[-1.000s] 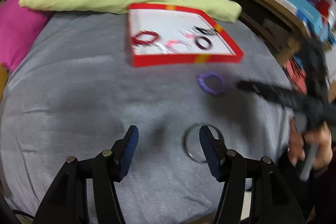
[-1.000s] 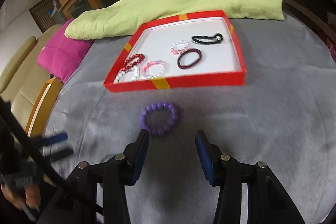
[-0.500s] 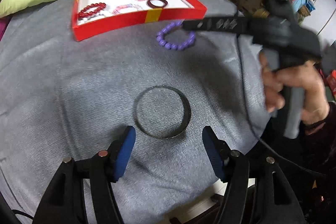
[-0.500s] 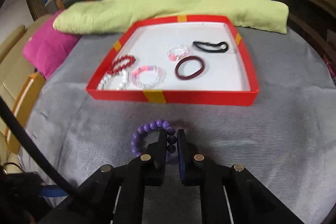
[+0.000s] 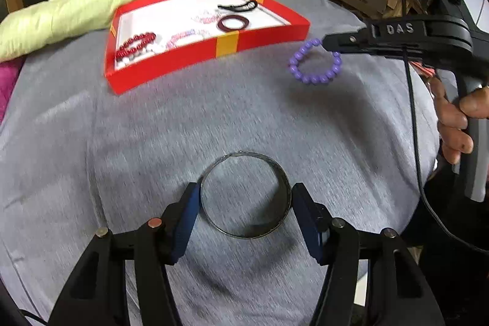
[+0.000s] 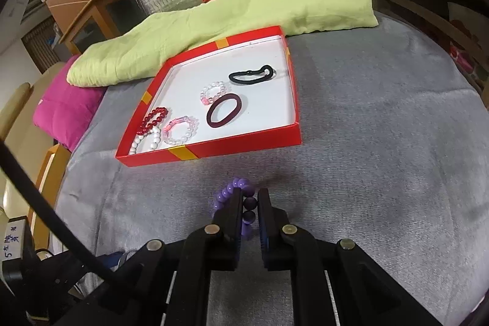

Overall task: Organize jewelry
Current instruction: 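Grasp the purple bead bracelet with the right tool while the left tool reaches the silver bangle, then close the left tool on the silver bangle while the right tool holds the purple bracelet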

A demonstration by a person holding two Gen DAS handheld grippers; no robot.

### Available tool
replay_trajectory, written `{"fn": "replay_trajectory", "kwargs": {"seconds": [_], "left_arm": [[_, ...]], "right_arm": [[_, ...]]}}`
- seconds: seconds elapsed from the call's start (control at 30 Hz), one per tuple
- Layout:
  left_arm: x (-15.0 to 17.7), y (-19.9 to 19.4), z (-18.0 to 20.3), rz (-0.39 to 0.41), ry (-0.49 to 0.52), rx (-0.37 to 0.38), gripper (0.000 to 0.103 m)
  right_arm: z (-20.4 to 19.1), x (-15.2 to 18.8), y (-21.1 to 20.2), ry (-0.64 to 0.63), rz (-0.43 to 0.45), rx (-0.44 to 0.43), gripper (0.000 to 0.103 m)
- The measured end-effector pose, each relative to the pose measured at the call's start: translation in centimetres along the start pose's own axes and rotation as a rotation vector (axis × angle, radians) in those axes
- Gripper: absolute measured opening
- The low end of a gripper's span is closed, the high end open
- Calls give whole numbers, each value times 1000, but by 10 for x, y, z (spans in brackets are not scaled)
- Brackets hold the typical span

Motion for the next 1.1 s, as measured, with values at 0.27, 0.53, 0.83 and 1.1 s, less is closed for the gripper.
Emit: {"fn": "replay_trajectory", "kwargs": {"seconds": [0.27, 0.53, 0.83, 1.1], "left_arm": [[-19, -13, -38, 93, -70, -99, 63], [-31, -24, -49, 161, -84, -172, 63], [-29, -14, -62, 124, -143, -151, 63], [-23, -4, -66, 78, -161, -168, 63]], "right_arm": [[8, 1, 0, 36, -6, -25, 11], [2, 7, 4, 29, -29, -53, 11], [-9, 22, 19, -18, -92, -39, 11], [-4, 26, 23, -3, -131, -28, 17]]}}
Point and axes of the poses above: each gripper's, at about its wrist camera, not at the fingertips, and y roughly the way its jaws point, z to its right, x to its underside, the point moved 10 cm from there along y, roughly the way its jaws point, and after that the axes turned 4 degrees about -z, right-handed, at the moved point
